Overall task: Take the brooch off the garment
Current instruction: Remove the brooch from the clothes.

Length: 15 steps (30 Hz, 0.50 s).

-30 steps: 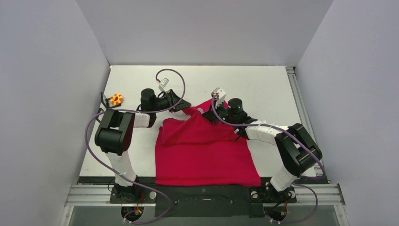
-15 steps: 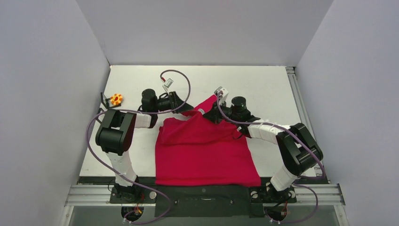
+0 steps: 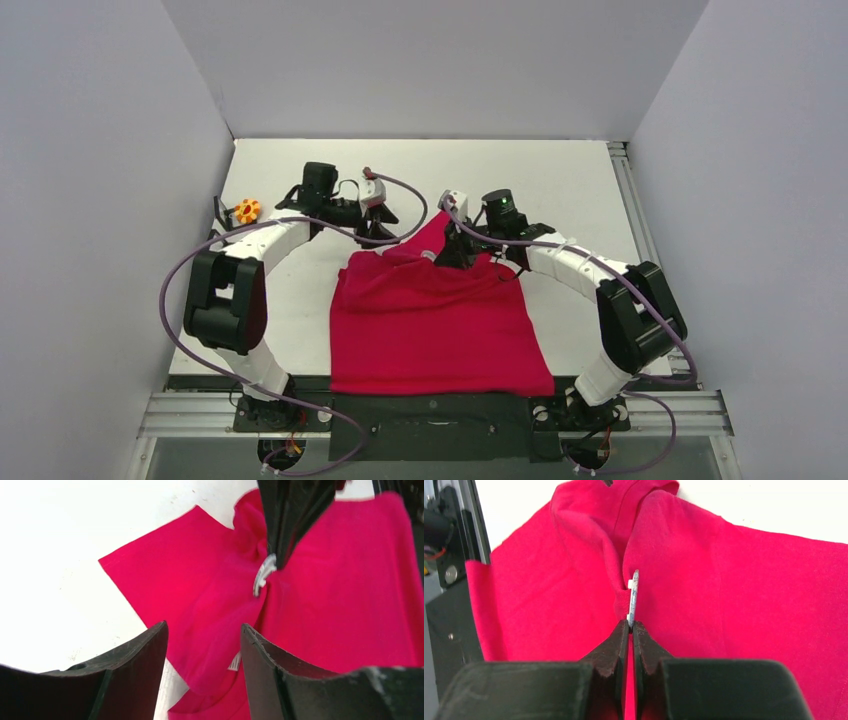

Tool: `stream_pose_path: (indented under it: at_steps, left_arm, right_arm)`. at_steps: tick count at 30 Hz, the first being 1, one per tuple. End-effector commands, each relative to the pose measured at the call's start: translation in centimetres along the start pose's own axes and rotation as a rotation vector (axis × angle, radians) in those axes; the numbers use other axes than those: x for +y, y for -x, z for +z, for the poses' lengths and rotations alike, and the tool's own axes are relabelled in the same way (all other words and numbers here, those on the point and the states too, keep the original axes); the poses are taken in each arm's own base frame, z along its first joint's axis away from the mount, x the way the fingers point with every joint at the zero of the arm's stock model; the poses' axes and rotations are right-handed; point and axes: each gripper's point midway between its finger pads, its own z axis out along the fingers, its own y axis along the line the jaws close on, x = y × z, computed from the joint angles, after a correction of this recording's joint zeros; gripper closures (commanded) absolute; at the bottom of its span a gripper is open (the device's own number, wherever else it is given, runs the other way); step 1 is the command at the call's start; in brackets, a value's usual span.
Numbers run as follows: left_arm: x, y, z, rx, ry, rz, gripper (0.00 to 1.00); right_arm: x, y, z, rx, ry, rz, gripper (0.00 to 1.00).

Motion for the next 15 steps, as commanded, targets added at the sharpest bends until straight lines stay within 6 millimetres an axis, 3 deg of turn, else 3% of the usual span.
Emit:
stream_pose_path:
  at_steps: [1, 9, 15]
  left_arm:
    - [-3.5, -1.1, -1.2, 0.091, -0.157, 0.315, 0.49]
    - [-5.5, -0.7, 0.5, 0.082, -0.196, 0.563, 0.58]
    - [-7.5, 0.0, 2.5, 0.04, -0.218, 0.614, 0.64]
  right_arm:
    - [1.6, 0.5, -1.9, 0.05, 0.065, -0.127, 1.0]
    - [2.0, 0.4, -2.0, 0.113, 0.072, -0.198, 1.0]
    - [2.6, 0.5, -1.9, 0.139, 0.088, -0.216, 1.0]
